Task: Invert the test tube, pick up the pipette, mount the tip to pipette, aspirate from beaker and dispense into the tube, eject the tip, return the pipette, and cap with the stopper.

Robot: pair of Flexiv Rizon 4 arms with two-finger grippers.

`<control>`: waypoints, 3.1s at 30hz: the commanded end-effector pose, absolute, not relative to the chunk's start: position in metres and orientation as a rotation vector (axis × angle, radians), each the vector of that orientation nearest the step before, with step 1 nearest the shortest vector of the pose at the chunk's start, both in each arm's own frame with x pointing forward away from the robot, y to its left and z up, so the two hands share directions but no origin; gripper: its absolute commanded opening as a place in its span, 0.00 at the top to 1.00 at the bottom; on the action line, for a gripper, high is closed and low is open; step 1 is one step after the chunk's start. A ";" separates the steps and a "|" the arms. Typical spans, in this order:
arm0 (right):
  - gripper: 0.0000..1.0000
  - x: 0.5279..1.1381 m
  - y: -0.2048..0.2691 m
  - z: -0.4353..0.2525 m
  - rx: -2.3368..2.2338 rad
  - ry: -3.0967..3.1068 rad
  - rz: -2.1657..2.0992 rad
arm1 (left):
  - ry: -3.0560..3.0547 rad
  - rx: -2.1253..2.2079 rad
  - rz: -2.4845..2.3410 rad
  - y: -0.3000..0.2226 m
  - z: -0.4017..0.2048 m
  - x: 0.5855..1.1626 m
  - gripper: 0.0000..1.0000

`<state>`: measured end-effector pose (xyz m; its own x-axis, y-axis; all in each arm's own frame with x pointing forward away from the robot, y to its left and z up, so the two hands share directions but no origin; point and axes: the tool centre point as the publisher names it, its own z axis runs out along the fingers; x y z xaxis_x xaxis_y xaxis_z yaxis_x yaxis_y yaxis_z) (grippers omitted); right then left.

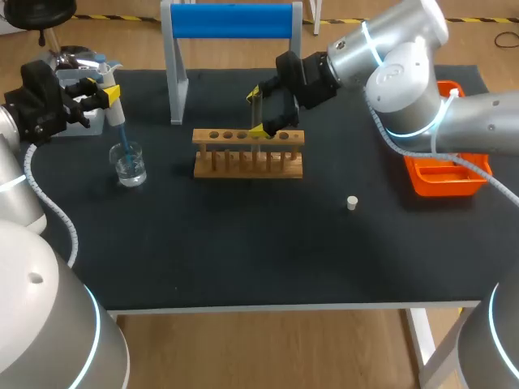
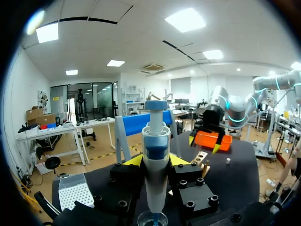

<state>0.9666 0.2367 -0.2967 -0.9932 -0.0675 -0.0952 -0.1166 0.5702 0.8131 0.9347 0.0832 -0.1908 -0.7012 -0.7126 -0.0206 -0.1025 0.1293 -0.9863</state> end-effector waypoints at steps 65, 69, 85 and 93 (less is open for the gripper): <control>0.00 0.966 0.236 -0.295 -0.162 2.741 1.419 | 2.210 -0.584 -1.681 -0.123 0.009 0.956 1.00; 0.00 0.966 0.236 -0.295 -0.162 2.741 1.419 | 2.228 -0.563 -1.698 -0.136 0.011 0.960 1.00; 0.00 0.966 0.236 -0.295 -0.162 2.741 1.419 | 2.236 -0.504 -1.797 -0.175 0.017 0.968 1.00; 0.00 0.966 0.236 -0.295 -0.162 2.741 1.419 | 2.232 -0.475 -1.837 -0.185 0.017 0.971 1.00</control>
